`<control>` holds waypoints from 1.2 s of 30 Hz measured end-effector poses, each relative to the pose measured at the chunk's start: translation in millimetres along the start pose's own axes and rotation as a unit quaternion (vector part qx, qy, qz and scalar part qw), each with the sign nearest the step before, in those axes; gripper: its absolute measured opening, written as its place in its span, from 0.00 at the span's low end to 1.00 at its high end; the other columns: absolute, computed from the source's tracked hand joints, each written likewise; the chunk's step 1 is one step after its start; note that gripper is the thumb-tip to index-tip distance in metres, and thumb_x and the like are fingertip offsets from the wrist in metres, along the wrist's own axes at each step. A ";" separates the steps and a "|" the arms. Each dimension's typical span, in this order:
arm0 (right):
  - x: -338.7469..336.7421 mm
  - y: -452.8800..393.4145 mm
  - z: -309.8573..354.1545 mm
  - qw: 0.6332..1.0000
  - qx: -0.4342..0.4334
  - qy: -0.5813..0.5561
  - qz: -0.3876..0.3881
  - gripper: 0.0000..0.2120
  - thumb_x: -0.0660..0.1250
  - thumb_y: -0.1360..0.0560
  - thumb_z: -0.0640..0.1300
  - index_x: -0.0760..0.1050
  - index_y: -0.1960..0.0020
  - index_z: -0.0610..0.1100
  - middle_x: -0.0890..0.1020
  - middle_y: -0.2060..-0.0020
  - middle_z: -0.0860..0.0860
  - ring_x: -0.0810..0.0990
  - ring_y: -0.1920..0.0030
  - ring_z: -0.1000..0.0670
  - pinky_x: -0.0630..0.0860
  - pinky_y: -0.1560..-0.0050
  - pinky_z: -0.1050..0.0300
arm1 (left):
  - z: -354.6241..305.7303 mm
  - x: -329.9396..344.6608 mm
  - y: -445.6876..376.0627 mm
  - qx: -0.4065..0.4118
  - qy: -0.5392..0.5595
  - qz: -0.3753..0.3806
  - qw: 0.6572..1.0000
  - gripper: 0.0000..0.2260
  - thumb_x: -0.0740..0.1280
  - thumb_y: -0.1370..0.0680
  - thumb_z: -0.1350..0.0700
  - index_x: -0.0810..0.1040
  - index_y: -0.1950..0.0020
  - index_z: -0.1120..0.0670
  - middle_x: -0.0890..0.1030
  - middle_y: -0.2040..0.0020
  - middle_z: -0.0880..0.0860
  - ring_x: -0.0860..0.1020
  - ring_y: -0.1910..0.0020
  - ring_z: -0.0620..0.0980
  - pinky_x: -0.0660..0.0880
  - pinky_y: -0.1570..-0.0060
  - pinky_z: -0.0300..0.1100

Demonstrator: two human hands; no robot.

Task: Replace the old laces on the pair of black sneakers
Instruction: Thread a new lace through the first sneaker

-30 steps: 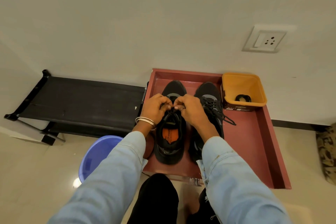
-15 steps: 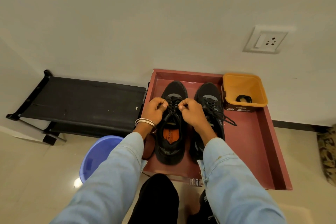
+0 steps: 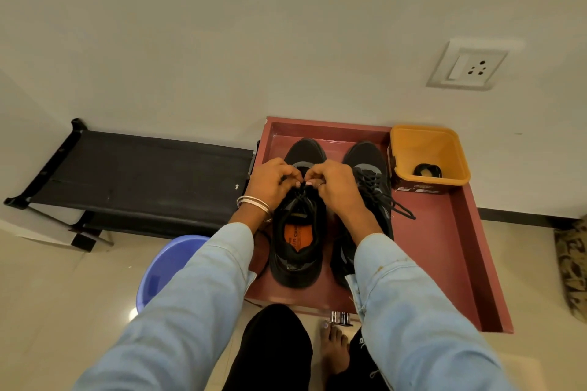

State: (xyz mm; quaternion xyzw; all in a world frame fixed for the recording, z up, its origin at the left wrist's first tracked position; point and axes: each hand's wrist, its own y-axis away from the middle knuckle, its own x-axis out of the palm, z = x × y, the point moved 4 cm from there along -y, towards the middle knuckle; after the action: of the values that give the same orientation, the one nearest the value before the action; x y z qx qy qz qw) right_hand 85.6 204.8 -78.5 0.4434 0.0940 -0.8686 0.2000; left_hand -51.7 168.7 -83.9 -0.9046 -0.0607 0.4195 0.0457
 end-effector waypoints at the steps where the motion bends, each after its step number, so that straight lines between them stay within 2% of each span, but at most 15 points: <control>1: 1.7 -0.5 0.2 1.000 -0.001 0.010 -0.001 0.07 0.66 0.25 0.34 0.82 0.50 0.41 0.80 0.53 0.44 0.78 0.52 0.45 0.76 0.50 0.52 | 0.1 2.6 1.1 0.007 -0.008 -0.005 1.000 0.06 0.68 0.27 0.65 0.84 0.54 0.58 0.78 0.55 0.54 0.73 0.57 0.45 0.64 0.59 0.23; 2: 3.7 -0.8 0.5 1.000 -0.003 0.020 -0.002 0.08 0.65 0.25 0.33 0.82 0.51 0.41 0.78 0.54 0.44 0.77 0.52 0.45 0.75 0.50 0.51 | -0.1 5.6 1.9 0.012 -0.017 -0.004 1.000 0.07 0.66 0.26 0.66 0.83 0.53 0.59 0.77 0.55 0.55 0.72 0.58 0.45 0.65 0.59 0.25; 5: 8.8 1.8 2.2 1.000 -0.007 0.011 -0.011 0.09 0.61 0.27 0.29 0.77 0.55 0.38 0.75 0.56 0.46 0.74 0.55 0.45 0.73 0.55 0.50 | 2.8 14.6 2.0 0.006 -0.027 0.004 1.000 0.06 0.62 0.24 0.67 0.79 0.54 0.62 0.75 0.54 0.57 0.71 0.59 0.48 0.71 0.56 0.42; 9: 14.2 11.0 -6.4 0.991 0.068 -0.106 -0.053 0.07 0.58 0.28 0.27 0.73 0.57 0.35 0.75 0.57 0.46 0.74 0.56 0.46 0.66 0.57 0.58 | 11.3 15.1 4.7 -0.079 0.078 -0.011 0.994 0.06 0.60 0.22 0.66 0.74 0.57 0.59 0.73 0.55 0.54 0.71 0.56 0.49 0.66 0.54 0.35; 13: 12.9 10.4 -11.0 0.977 0.132 -0.165 -0.030 0.06 0.60 0.23 0.33 0.75 0.52 0.36 0.78 0.53 0.46 0.75 0.53 0.48 0.68 0.55 0.58 | 12.7 16.1 7.7 -0.167 0.195 -0.008 0.966 0.05 0.60 0.20 0.64 0.74 0.54 0.58 0.74 0.57 0.51 0.73 0.58 0.47 0.72 0.52 0.40; 15: 8.9 6.5 -15.1 0.970 0.144 -0.195 -0.021 0.06 0.61 0.22 0.35 0.76 0.52 0.40 0.79 0.55 0.48 0.78 0.54 0.49 0.73 0.55 0.55 | 11.1 10.6 8.0 -0.189 0.229 -0.011 0.955 0.05 0.61 0.21 0.64 0.76 0.52 0.58 0.75 0.60 0.49 0.73 0.62 0.42 0.73 0.58 0.34; 16: 5.6 4.9 -16.2 0.966 0.141 -0.213 -0.030 0.07 0.61 0.22 0.35 0.77 0.52 0.41 0.80 0.56 0.48 0.79 0.55 0.48 0.77 0.54 0.52 | 11.5 6.6 7.3 -0.183 0.219 -0.022 0.958 0.06 0.62 0.21 0.64 0.78 0.51 0.59 0.77 0.61 0.48 0.74 0.63 0.40 0.75 0.59 0.33; 18: -1.5 2.4 -15.5 0.969 0.116 -0.207 -0.062 0.08 0.62 0.23 0.33 0.79 0.52 0.42 0.82 0.59 0.47 0.81 0.56 0.48 0.80 0.51 0.51 | 13.2 0.5 5.2 -0.160 0.192 -0.046 0.967 0.06 0.65 0.23 0.65 0.81 0.53 0.57 0.80 0.59 0.48 0.77 0.63 0.40 0.78 0.55 0.38; 21: -1.8 -2.2 -7.4 0.992 0.046 -0.104 -0.050 0.08 0.66 0.25 0.32 0.82 0.52 0.41 0.82 0.58 0.45 0.79 0.59 0.51 0.78 0.50 0.55 | 8.4 -1.0 1.0 -0.110 0.112 -0.029 0.987 0.06 0.70 0.27 0.64 0.83 0.54 0.55 0.81 0.56 0.51 0.77 0.59 0.45 0.77 0.50 0.41; 23: 1.2 -5.9 -3.7 0.999 0.013 -0.030 -0.035 0.09 0.66 0.25 0.33 0.82 0.50 0.42 0.80 0.54 0.44 0.78 0.55 0.49 0.75 0.51 0.56 | 4.7 -1.5 -3.5 -0.067 0.039 -0.008 0.997 0.06 0.71 0.27 0.62 0.84 0.52 0.55 0.80 0.53 0.53 0.76 0.56 0.48 0.75 0.50 0.42; 26: 2.5 -10.7 -2.2 0.999 -0.010 0.045 -0.016 0.09 0.65 0.23 0.35 0.81 0.48 0.43 0.78 0.51 0.44 0.77 0.50 0.45 0.69 0.55 0.57 | 0.7 -2.7 -8.4 -0.019 -0.034 0.007 0.999 0.05 0.69 0.25 0.60 0.83 0.52 0.54 0.79 0.53 0.54 0.76 0.55 0.50 0.68 0.57 0.37; 29: 4.5 -8.2 1.5 0.997 -0.017 0.069 -0.021 0.10 0.62 0.25 0.32 0.79 0.49 0.41 0.76 0.52 0.44 0.75 0.53 0.43 0.66 0.59 0.56 | -4.3 3.6 -10.4 0.006 -0.098 0.015 0.995 0.07 0.64 0.23 0.61 0.80 0.49 0.57 0.77 0.52 0.54 0.75 0.55 0.52 0.59 0.64 0.35; 31: 8.4 -3.5 0.8 0.999 0.004 0.025 -0.045 0.10 0.60 0.27 0.29 0.76 0.52 0.38 0.74 0.53 0.44 0.75 0.54 0.43 0.68 0.59 0.53 | -5.4 6.8 -8.4 0.006 -0.088 -0.007 0.996 0.06 0.62 0.23 0.62 0.79 0.51 0.57 0.77 0.53 0.54 0.75 0.57 0.52 0.61 0.64 0.37; 34: 14.0 2.3 -7.9 0.991 0.080 -0.087 -0.063 0.08 0.58 0.26 0.28 0.74 0.54 0.36 0.75 0.52 0.43 0.74 0.51 0.45 0.67 0.55 0.57 | 5.7 6.9 -1.1 -0.084 0.035 -0.073 0.993 0.06 0.62 0.24 0.65 0.78 0.56 0.59 0.79 0.56 0.52 0.75 0.58 0.47 0.64 0.65 0.29; 36: 15.0 2.1 -11.7 0.984 0.114 -0.131 -0.045 0.07 0.58 0.23 0.31 0.75 0.51 0.35 0.76 0.49 0.44 0.73 0.51 0.48 0.66 0.52 0.59 | 9.3 8.7 3.8 -0.124 0.101 -0.082 0.984 0.05 0.63 0.24 0.66 0.78 0.55 0.60 0.79 0.57 0.51 0.75 0.58 0.46 0.67 0.60 0.27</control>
State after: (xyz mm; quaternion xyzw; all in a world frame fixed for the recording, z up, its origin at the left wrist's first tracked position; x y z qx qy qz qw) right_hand 87.2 203.0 -97.5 0.3408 -0.0129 -0.9324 0.1194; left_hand -53.0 166.6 -96.9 -0.9328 -0.1816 0.3102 -0.0270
